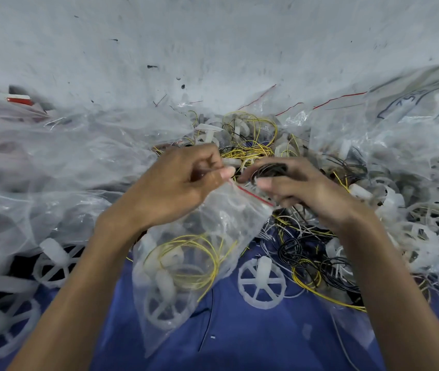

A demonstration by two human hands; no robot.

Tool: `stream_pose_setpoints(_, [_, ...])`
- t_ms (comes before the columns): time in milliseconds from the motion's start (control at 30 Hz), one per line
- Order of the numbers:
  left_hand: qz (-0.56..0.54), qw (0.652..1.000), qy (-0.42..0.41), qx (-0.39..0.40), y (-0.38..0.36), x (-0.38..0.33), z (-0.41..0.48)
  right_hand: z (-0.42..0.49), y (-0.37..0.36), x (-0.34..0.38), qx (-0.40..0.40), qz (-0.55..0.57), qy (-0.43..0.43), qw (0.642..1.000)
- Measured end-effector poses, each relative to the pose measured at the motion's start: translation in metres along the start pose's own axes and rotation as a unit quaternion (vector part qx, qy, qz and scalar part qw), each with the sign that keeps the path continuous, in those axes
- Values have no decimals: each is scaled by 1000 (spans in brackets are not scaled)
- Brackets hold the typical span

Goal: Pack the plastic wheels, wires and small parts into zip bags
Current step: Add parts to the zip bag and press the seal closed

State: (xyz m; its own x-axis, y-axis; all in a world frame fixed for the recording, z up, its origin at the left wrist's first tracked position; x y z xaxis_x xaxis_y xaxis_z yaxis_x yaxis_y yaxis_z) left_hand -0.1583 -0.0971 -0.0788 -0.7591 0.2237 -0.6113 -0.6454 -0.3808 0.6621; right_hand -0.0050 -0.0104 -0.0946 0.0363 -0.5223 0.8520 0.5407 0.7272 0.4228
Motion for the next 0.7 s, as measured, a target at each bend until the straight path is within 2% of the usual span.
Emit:
stream_pose_setpoints(100, [80, 993, 31, -80, -1, -4, 1, 5, -19, 3, 47, -134, 26, 990])
stream_pose_setpoints(167, [72, 994, 13, -87, -5, -12, -1, 8, -25, 0, 38, -187, 35, 981])
stream_pose_setpoints(267, [-28, 999, -21, -4, -6, -15, -2, 8, -23, -6, 26, -152, -5, 988])
stream_pose_setpoints(367, [-69, 995, 35, 64, 5, 18, 1, 5, -9, -16, 9, -100, -64, 993])
stream_pose_setpoints(400, [-68, 990, 80, 93, 7, 34, 1, 4, -5, -18, 7, -87, -78, 993])
stream_pose_setpoints(467, [-47, 964, 172, 197, 4, 66, -5, 1, -1, -18, 8, -85, -81, 993])
stream_pose_setpoints(567, [57, 905, 214, 362, -11, 96, -19, 3, -1, -13, -5, -23, -60, 998])
stream_pose_setpoints(633, [74, 899, 198, 382, -20, 99, -20, 5, -5, -8, 5, 20, -38, 999])
stream_pose_setpoints(700, [66, 902, 192, 382, -24, 95, -19, 7, -12, -4, 16, 19, -15, 1000])
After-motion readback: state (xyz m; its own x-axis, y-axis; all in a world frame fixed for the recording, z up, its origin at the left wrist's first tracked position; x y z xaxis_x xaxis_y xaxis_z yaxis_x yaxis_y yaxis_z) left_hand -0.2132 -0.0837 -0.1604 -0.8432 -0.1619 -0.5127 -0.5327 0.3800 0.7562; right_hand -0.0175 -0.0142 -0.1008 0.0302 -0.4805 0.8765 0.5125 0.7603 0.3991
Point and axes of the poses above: each hand's wrist, its own z-axis towards the middle knuckle, its own y-axis out of the back of the hand, x = y × z, the point moved 4 cm from there along z, towards the middle knuckle, and after that the axes turned 6 degrees about y, right-handed, at the moved point
